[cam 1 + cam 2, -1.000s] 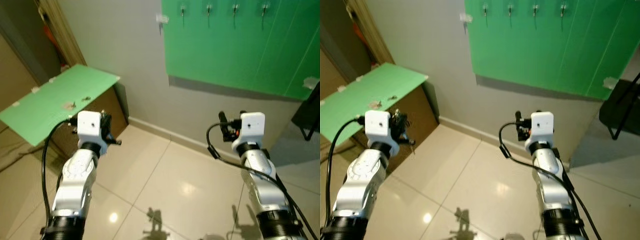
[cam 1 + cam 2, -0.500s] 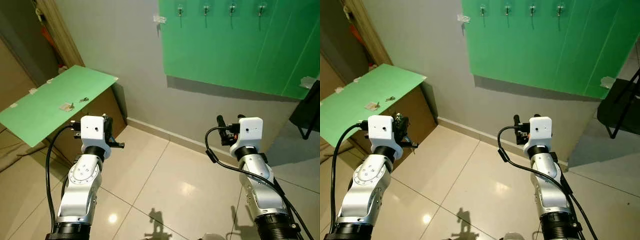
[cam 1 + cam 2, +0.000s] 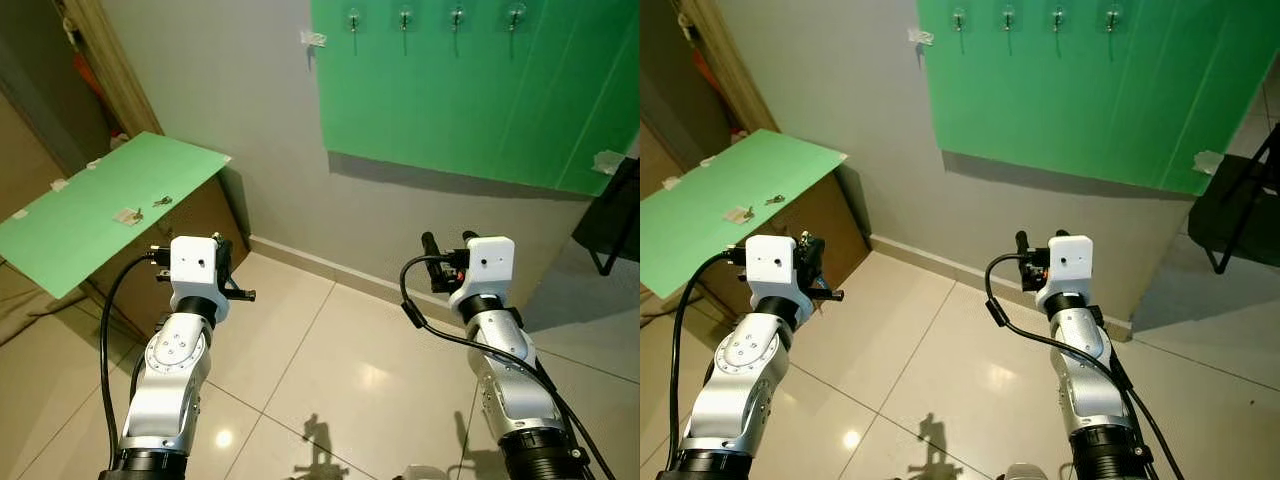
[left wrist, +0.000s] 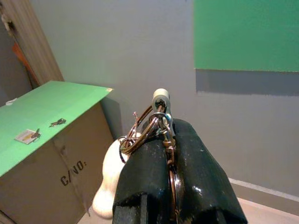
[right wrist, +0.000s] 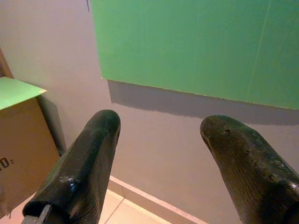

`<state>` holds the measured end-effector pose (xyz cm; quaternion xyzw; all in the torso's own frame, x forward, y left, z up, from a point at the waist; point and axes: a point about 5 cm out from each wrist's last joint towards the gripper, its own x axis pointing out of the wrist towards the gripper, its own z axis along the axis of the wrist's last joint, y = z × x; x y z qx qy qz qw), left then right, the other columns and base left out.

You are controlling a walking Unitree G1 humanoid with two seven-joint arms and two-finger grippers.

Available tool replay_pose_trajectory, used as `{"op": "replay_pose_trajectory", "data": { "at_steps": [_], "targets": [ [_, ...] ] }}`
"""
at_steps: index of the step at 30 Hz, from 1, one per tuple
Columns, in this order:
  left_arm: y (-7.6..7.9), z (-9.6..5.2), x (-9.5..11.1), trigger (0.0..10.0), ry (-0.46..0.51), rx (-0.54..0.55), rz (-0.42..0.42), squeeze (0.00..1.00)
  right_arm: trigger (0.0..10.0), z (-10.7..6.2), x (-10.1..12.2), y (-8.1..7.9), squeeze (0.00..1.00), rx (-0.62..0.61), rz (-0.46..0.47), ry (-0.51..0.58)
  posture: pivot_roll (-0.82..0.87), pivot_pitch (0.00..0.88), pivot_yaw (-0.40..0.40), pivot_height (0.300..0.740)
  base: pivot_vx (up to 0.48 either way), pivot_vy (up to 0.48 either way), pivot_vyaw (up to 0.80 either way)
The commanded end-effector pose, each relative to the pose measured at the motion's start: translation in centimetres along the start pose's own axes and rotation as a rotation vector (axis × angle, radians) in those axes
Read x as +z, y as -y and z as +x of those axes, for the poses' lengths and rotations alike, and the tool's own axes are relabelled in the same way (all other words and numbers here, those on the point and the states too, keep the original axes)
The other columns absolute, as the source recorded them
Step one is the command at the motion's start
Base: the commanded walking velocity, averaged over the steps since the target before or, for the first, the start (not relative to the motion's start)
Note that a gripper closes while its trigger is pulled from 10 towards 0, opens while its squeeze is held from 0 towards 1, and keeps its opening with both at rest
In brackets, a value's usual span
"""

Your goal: Hang keys on a hook

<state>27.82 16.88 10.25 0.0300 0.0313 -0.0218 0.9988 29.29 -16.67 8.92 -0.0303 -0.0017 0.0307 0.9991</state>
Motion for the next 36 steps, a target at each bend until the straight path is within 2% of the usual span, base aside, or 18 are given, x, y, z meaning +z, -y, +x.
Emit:
{"op": "replay_pose_trajectory", "data": {
  "at_steps": [1, 7, 21, 27, 31, 32, 33, 34, 36],
  "targets": [
    [-0.1, 0.2, 0.9, 0.0, 0.044, -0.008, 0.035, 0.0, 10.0, -0.1, 0.1, -0.3, 0.0, 0.011, 0.005, 0.006, -0.22, 0.004, 0.139, 0.74, 0.0, 0.0, 0.0],
    [0.3, 0.3, 1.1, 0.0, 0.051, -0.031, 0.028, 0.0, 10.0, 0.0, 0.1, -0.4, 0.0, 0.018, 0.002, -0.004, -0.23, 0.006, 0.14, 0.74, 0.0, 0.053, 0.0],
    [0.2, 1.0, 1.1, 0.0, 0.034, -0.047, 0.011, 0.0, 10.0, 0.2, -0.3, -0.4, 0.0, 0.02, -0.004, -0.03, -0.23, 0.0, 0.139, 0.74, 0.0, 0.48, -0.75],
    [0.0, 1.4, 1.1, 0.0, 0.027, -0.05, 0.026, 0.0, 10.0, 0.1, -0.4, -0.5, 0.0, 0.029, -0.007, -0.044, -0.23, 0.0, 0.139, 0.74, 0.0, 0.478, 0.0],
    [0.1, 2.0, 0.7, 0.0, -0.033, -0.11, 0.039, 0.0, 10.0, 0.1, -0.5, -1.0, 0.0, 0.062, -0.019, -0.057, -0.23, 0.0, 0.139, 0.74, 0.0, 0.0, 0.0],
    [-0.9, 3.3, 0.9, 0.0, -0.103, -0.19, 0.072, 0.0, 10.0, 0.0, -0.4, -1.6, 0.0, 0.114, -0.005, -0.059, -0.23, 0.0, 0.138, 0.74, 0.0, 0.0, 0.0],
    [-0.9, 3.3, 0.9, 0.0, -0.103, -0.19, 0.072, 0.0, 10.0, 0.0, -0.4, -1.6, 0.0, 0.114, -0.005, -0.059, -0.23, 0.0, 0.138, 0.74, 0.0, 0.0, 0.0],
    [-1.6, 3.8, 1.1, 0.0, -0.127, -0.223, 0.094, 0.0, 10.0, 0.0, -0.3, -1.9, 0.0, 0.137, 0.001, -0.058, -0.23, 0.0, 0.14, 0.74, 0.0, 0.0, 0.0],
    [-3.0, 4.5, 1.7, 0.0, -0.172, -0.293, 0.18, 0.0, 10.0, 0.0, 0.1, -2.2, 0.0, 0.179, 0.006, -0.052, -0.23, 0.001, 0.143, 0.74, 0.0, 0.0, 0.0]
  ]
}}
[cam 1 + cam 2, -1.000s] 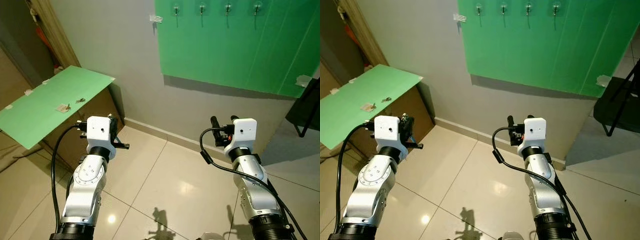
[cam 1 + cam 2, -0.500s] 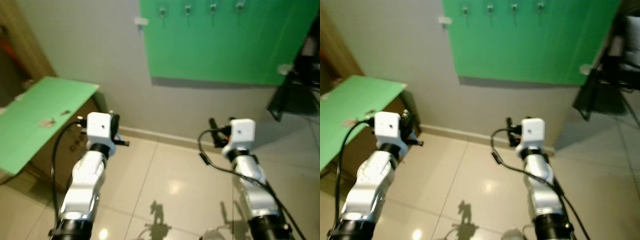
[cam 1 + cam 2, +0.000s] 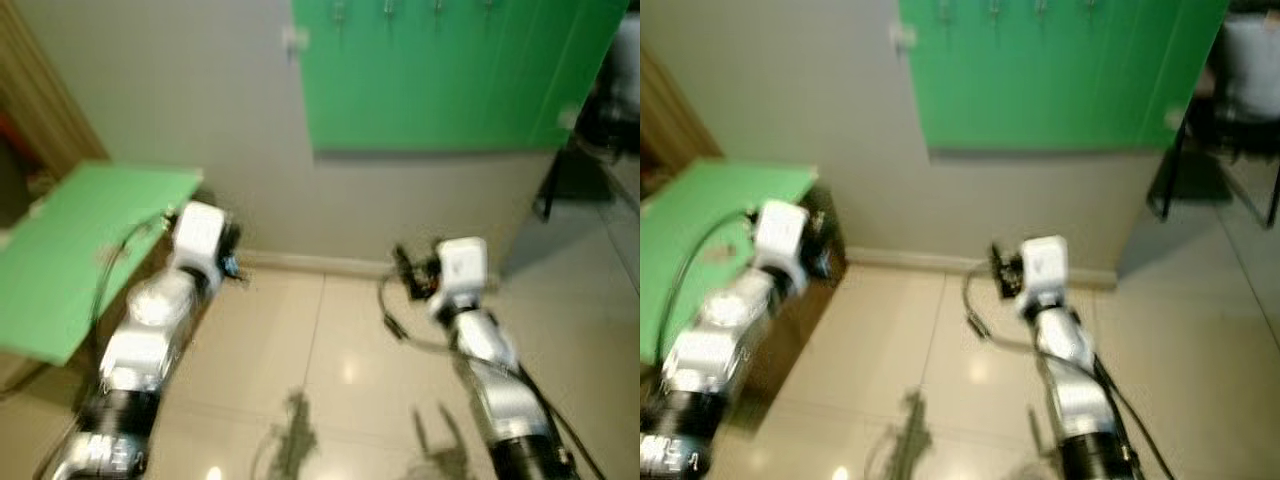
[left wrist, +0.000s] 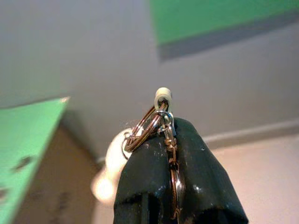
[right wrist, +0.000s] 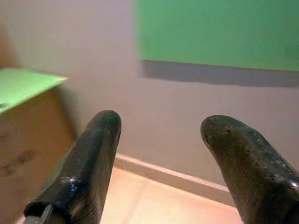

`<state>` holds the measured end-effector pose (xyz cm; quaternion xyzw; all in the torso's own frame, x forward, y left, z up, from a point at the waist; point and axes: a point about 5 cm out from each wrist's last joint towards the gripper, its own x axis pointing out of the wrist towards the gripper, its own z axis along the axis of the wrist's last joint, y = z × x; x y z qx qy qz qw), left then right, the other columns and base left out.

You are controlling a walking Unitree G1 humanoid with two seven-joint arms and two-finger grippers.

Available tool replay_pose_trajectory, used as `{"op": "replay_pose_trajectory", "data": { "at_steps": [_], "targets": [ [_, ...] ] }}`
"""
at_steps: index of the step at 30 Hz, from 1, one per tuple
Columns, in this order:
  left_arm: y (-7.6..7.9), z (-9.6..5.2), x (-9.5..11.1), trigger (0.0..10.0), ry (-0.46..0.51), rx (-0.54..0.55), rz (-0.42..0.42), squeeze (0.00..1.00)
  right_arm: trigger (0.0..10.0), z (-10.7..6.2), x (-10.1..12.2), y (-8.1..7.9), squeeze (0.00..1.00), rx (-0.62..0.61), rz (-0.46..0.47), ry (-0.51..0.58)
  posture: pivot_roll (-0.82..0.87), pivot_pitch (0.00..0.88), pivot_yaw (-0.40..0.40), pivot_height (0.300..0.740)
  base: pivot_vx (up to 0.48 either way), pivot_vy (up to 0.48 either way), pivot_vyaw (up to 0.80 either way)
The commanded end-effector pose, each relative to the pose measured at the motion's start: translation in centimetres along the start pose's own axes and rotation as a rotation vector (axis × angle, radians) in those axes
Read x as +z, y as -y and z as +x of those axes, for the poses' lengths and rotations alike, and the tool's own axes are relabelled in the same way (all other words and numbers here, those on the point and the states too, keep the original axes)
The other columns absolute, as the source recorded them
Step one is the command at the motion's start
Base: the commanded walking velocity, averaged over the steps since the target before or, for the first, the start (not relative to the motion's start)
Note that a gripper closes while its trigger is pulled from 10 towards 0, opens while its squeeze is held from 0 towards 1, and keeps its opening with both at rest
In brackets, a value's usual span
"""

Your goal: Hang keys on a hook

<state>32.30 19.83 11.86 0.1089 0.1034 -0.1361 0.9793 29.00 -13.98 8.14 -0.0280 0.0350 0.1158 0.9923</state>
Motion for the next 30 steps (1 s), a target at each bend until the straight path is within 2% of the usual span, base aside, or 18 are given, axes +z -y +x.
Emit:
{"op": "replay_pose_trajectory", "data": {
  "at_steps": [1, 3, 4, 6, 7, 8, 9, 10, 11, 13, 16, 19, 20, 22, 23, 25, 30],
  "targets": [
    [-0.4, 0.3, 0.3, 0.0, -0.044, -0.102, 0.047, 0.0, 10.0, 0.0, 0.9, 0.4, 0.0, 0.028, 0.0, 0.017, -0.24, 0.004, 0.148, 0.74, 0.0, 0.0, 0.0],
    [-0.7, 0.3, 0.4, 0.0, -0.054, -0.124, 0.063, 0.0, 10.0, 0.0, 1.0, 0.2, 0.0, 0.041, 0.002, 0.017, -0.24, 0.004, 0.148, 0.74, 0.0, 0.0, 0.0],
    [-1.2, 0.2, 0.9, 0.0, -0.057, -0.233, 0.129, 0.0, 10.0, -0.1, 1.7, -0.6, 0.0, 0.137, 0.026, 0.018, -0.24, 0.008, 0.151, 0.74, 0.0, 0.0, 0.0],
    [-1.2, 0.2, 0.9, 0.0, -0.057, -0.233, 0.129, 0.0, 10.0, -0.1, 1.7, -0.6, 0.0, 0.137, 0.026, 0.018, -0.24, 0.008, 0.151, 0.74, 0.0, 0.0, 0.0],
    [-1.3, 0.1, 1.2, 0.0, -0.056, -0.279, 0.151, 0.0, 10.0, -0.2, 2.0, -0.9, 0.0, 0.178, 0.036, 0.018, -0.24, 0.008, 0.152, 0.74, 0.0, 0.0, 0.0],
    [-1.3, 0.1, 1.2, 0.0, -0.056, -0.279, 0.151, 0.0, 10.0, -0.2, 2.0, -0.9, 0.0, 0.178, 0.036, 0.018, -0.24, 0.008, 0.152, 0.74, 0.0, 0.0, 0.0],
    [-1.6, -0.1, 2.3, 0.0, -0.036, -0.449, 0.175, 0.0, 10.0, -0.7, 3.3, -1.5, 0.0, 0.317, 0.042, 0.011, -0.25, 0.011, 0.159, 0.74, 0.0, 0.0, 0.0],
    [-1.7, -0.2, 2.8, 0.0, -0.022, -0.516, 0.177, 0.0, 10.0, -0.8, 3.7, -1.4, 0.0, 0.367, 0.035, 0.002, -0.25, 0.011, 0.161, 0.74, 0.0, 0.0, 0.0],
    [-1.7, -0.2, 2.8, 0.0, -0.022, -0.516, 0.177, 0.0, 10.0, -0.8, 3.7, -1.4, 0.0, 0.367, 0.035, 0.002, -0.25, 0.011, 0.161, 0.74, 0.0, 0.0, 0.0],
    [-2.2, -0.2, 4.0, 0.0, 0.013, -0.597, 0.15, 0.0, 10.0, -1.0, 4.9, -0.9, 0.0, 0.433, 0.017, -0.001, -0.26, 0.011, 0.165, 0.74, 0.0, 0.0, 0.0],
    [-2.7, -0.3, 4.9, 0.0, 0.045, -0.652, 0.14, 0.0, 10.0, -1.0, 6.1, -0.4, 0.0, 0.486, 0.007, -0.001, -0.26, 0.01, 0.167, 0.74, 0.0, 0.0, 0.0],
    [-2.8, -0.5, 5.3, 0.0, 0.048, -0.709, 0.136, 0.0, 10.0, -0.9, 6.7, -0.1, 0.0, 0.506, 0.009, 0.001, -0.27, 0.009, 0.168, 0.74, 0.0, 0.0, 0.0],
    [-2.8, -0.7, 5.7, 0.0, 0.044, -0.771, 0.146, 0.0, 10.0, -0.9, 7.4, 0.0, 0.0, 0.529, 0.011, 0.007, -0.27, 0.008, 0.169, 0.74, 0.0, 0.0, 0.0],
    [-2.8, -0.9, 6.7, 0.0, 0.022, -0.886, 0.239, 0.0, 10.0, -0.8, 8.4, 0.0, 0.0, 0.576, 0.008, 0.009, -0.27, 0.007, 0.173, 0.74, 0.0, 0.0, 0.0],
    [-2.8, -0.9, 6.7, 0.0, 0.022, -0.886, 0.239, 0.0, 10.0, -0.8, 8.4, 0.0, 0.0, 0.576, 0.008, 0.009, -0.27, 0.007, 0.173, 0.74, 0.0, 0.0, 0.0],
    [-2.5, -1.1, 7.3, 0.0, 0.011, -0.995, 0.274, 0.0, 10.0, -1.0, 8.9, -0.6, 0.0, 0.634, -0.002, -0.005, -0.26, 0.008, 0.175, 0.74, 0.0, 0.0, 0.0],
    [-2.2, -1.2, 7.1, 0.0, -0.042, -1.095, 0.323, 0.0, 10.0, -1.3, 9.3, -1.1, 0.0, 0.709, -0.018, -0.032, -0.26, 0.01, 0.181, 0.74, 0.0, 0.0, 0.0]
  ]
}}
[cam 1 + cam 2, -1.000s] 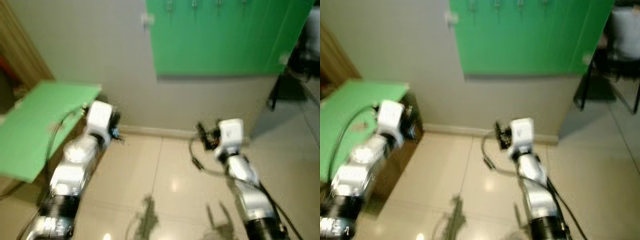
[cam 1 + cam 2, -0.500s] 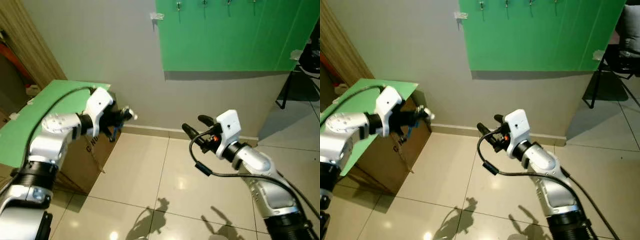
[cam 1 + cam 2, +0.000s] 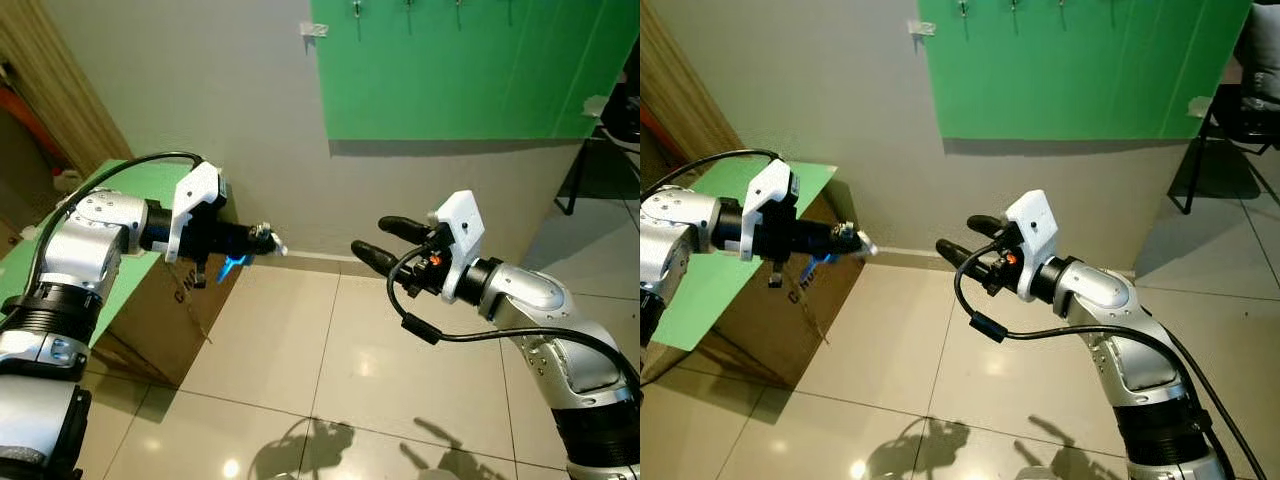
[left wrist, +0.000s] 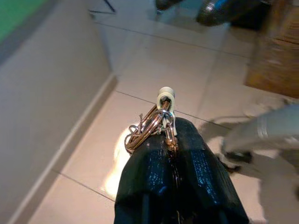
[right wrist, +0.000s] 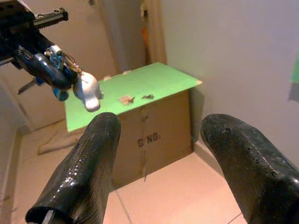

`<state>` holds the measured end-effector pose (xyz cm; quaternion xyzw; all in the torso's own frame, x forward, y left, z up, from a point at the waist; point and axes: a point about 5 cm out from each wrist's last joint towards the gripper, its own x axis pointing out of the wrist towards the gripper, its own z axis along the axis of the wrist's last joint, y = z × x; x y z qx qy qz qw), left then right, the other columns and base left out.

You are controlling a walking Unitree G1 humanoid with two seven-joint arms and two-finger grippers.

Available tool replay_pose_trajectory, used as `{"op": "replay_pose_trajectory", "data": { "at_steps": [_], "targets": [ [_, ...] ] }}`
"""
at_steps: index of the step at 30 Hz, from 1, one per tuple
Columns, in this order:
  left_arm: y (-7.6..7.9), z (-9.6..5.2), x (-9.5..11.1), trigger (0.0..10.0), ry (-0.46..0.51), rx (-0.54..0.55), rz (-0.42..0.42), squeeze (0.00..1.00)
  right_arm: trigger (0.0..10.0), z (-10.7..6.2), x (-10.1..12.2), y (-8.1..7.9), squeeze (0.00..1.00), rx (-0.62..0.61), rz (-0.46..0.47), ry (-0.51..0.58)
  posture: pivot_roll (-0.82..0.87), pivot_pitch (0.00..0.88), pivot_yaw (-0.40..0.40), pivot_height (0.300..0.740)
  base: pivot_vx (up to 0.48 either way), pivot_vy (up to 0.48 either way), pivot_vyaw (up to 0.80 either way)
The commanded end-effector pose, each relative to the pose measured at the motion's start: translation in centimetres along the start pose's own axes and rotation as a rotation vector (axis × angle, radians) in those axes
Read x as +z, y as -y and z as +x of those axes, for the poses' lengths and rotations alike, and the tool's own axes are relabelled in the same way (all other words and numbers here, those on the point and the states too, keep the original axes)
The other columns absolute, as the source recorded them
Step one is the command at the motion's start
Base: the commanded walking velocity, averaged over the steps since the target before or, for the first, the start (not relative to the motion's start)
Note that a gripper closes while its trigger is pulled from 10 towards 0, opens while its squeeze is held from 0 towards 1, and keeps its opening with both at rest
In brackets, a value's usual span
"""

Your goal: Hang keys on a hook

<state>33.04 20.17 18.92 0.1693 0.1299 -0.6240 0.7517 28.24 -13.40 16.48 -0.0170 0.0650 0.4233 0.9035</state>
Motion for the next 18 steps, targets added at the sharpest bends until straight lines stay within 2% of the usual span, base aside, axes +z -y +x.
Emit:
{"op": "replay_pose_trajectory", "data": {
  "at_steps": [1, 12, 18],
  "targets": [
    [0.0, -0.3, 0.3, 0.0, -0.062, -0.067, 0.036, 0.0, 10.0, 0.5, 1.2, -0.8, 0.0, 0.083, -0.034, 0.0, -0.27, 0.01, 0.182, 0.74, 0.0, 0.0, 0.0],
    [-0.6, 1.0, 2.4, 0.0, -0.109, -0.192, 0.132, 0.0, 10.0, 1.4, 3.2, -1.6, 0.0, 0.177, -0.065, 0.02, -0.25, 0.002, 0.184, 0.74, 0.0, 0.0, 0.0],
    [-0.9, 2.2, 3.9, 0.0, -0.208, -0.263, 0.257, 0.0, 10.0, 2.2, 3.7, -2.4, 0.0, 0.214, -0.078, 0.034, -0.25, 0.0, 0.194, 0.74, 0.0, 0.0, 0.0]
  ]
}}
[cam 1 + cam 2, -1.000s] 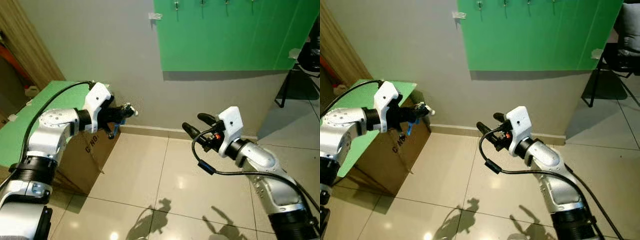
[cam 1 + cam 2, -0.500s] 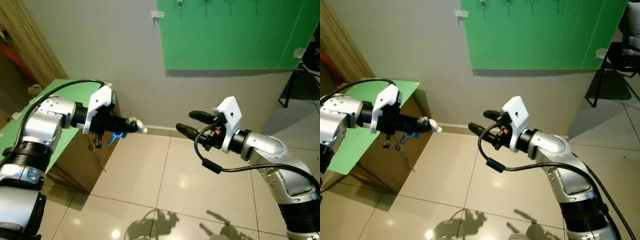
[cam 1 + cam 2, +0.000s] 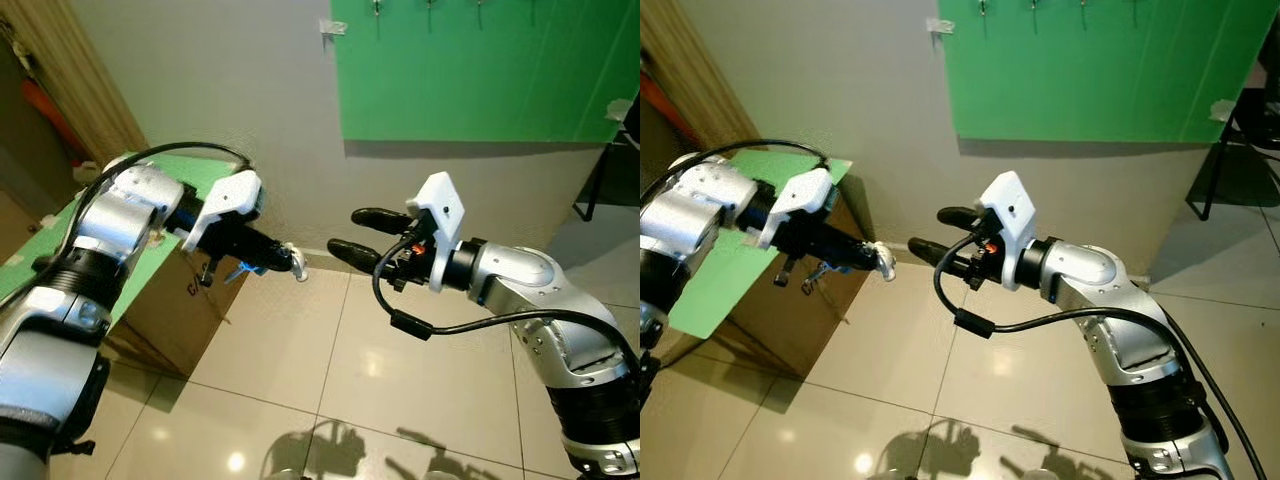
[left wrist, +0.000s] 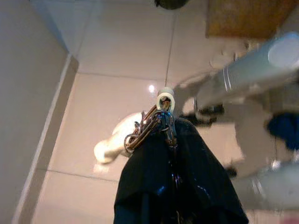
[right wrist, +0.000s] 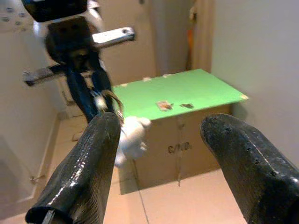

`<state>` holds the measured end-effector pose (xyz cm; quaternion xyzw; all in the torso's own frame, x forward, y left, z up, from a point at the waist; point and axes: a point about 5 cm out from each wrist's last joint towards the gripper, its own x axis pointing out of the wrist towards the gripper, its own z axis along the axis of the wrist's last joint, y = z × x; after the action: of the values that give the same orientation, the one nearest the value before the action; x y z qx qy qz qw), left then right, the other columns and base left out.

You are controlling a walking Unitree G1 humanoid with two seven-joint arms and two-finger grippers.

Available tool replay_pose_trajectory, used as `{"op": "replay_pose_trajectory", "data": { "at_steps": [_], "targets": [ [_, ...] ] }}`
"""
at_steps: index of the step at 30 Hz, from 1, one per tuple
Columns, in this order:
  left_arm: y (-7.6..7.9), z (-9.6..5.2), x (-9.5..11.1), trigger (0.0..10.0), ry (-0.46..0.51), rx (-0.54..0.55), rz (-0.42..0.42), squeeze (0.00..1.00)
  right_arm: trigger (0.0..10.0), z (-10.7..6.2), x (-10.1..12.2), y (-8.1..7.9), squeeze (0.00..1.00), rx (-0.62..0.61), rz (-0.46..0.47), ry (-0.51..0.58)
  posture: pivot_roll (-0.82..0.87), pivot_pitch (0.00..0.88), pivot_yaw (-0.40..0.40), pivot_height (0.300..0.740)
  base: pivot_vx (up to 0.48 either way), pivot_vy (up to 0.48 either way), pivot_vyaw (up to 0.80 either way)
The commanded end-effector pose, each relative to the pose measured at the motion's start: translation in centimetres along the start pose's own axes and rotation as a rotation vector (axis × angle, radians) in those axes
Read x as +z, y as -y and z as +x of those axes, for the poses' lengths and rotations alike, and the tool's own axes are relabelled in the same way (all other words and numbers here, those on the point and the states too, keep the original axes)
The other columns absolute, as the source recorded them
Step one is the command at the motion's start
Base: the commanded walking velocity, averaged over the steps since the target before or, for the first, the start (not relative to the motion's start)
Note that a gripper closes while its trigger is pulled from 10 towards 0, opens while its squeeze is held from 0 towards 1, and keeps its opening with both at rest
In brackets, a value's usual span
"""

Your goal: Hang keys on a hook

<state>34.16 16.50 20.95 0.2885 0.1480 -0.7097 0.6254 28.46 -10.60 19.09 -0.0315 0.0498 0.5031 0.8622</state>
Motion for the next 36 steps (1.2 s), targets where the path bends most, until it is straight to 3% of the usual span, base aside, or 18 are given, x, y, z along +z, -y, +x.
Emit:
{"op": "replay_pose_trajectory", "data": {
  "at_steps": [1, 8, 20, 25, 32, 33, 35, 36],
  "targets": [
    [-0.3, -0.5, 0.6, 0.0, -0.047, -0.012, 0.048, 0.0, 10.0, 0.6, 0.9, -0.7, 0.0, 0.043, -0.03, 0.021, -0.25, 0.0, 0.195, 0.74, 0.0, 0.0, 0.0],
    [-1.1, -0.7, 2.0, 0.0, -0.117, -0.039, 0.129, 0.0, 10.0, 0.9, 1.1, -1.3, 0.0, 0.104, -0.046, 0.004, -0.26, 0.0, 0.201, 0.74, 0.0, 0.0, 0.0],
    [-1.6, -1.1, 2.9, 0.0, -0.058, -0.027, 0.128, 0.0, 10.0, 0.4, 0.5, -1.3, 0.0, 0.135, -0.063, -0.041, -0.26, 0.0, 0.192, 0.74, 0.0, 0.0, 0.0],
    [-1.7, -0.9, 4.0, 0.0, 0.02, -0.037, 0.122, 0.0, 10.0, 1.0, 0.3, -1.6, 0.0, 0.145, -0.068, -0.044, -0.25, 0.0, 0.192, 0.74, 0.0, 0.0, 0.0],
    [-1.8, -0.9, 4.5, 0.0, 0.05, -0.038, 0.124, 0.0, 10.0, 1.5, 0.1, -1.5, 0.0, 0.121, -0.077, -0.031, -0.25, 0.0, 0.192, 0.74, 0.0, 0.0, 0.0],
    [-1.8, -1.0, 4.6, 0.0, 0.058, -0.039, 0.118, 0.0, 10.0, 1.7, 0.3, -1.1, 0.0, 0.077, -0.155, -0.027, -0.25, 0.0, 0.192, 0.74, 0.0, 0.0, 0.0],
    [-1.8, -1.0, 4.6, 0.0, 0.06, -0.04, 0.116, 0.0, 10.0, 1.8, 0.3, -0.9, 0.0, 0.052, -0.205, -0.038, -0.25, 0.0, 0.191, 0.74, 0.0, 0.0, 0.0],
    [-1.8, -1.1, 4.7, 0.0, 0.067, -0.039, 0.113, 0.0, 10.0, 2.1, 0.2, -0.4, 0.0, 0.0, -0.304, -0.056, -0.26, 0.0, 0.189, 0.74, 0.0, 0.0, 0.0]
  ]
}}
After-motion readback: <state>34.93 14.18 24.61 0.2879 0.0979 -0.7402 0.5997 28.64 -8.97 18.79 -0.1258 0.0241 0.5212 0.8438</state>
